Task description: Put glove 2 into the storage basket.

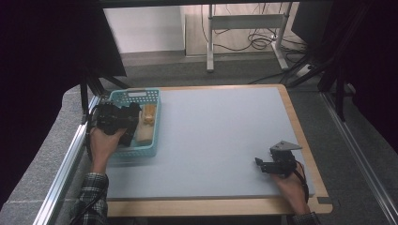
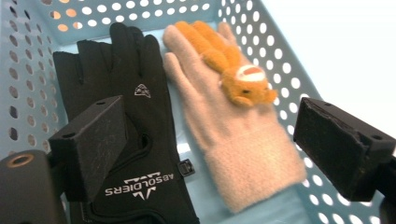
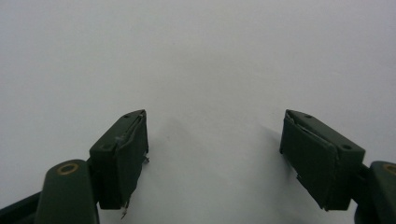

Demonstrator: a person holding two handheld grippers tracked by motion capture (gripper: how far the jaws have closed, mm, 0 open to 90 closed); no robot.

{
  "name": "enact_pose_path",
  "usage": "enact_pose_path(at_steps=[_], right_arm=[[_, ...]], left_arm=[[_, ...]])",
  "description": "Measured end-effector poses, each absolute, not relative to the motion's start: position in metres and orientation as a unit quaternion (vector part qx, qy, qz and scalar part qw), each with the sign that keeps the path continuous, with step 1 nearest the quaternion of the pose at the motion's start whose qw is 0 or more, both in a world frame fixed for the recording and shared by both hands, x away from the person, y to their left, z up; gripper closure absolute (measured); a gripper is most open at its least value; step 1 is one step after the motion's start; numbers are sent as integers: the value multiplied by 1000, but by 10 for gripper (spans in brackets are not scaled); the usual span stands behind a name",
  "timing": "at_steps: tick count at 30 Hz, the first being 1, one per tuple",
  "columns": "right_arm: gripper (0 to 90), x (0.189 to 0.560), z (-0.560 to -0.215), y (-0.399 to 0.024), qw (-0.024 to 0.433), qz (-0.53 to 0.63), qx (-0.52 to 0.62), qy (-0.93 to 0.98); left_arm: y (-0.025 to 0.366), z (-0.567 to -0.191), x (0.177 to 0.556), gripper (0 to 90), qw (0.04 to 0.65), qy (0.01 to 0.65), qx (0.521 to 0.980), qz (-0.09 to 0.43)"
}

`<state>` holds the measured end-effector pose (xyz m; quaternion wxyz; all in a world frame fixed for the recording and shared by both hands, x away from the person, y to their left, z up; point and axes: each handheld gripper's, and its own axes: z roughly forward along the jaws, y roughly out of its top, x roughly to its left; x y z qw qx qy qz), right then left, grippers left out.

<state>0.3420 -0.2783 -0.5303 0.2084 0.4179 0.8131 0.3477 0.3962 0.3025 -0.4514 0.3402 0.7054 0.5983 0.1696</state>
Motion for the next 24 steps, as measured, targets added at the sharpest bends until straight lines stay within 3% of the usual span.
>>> enact_pose_path(at_steps=[24], right_arm=[[228,342,-530,-278,209,347,418,813]], left_arm=[[282,-433,364,34,353,552,732,186]])
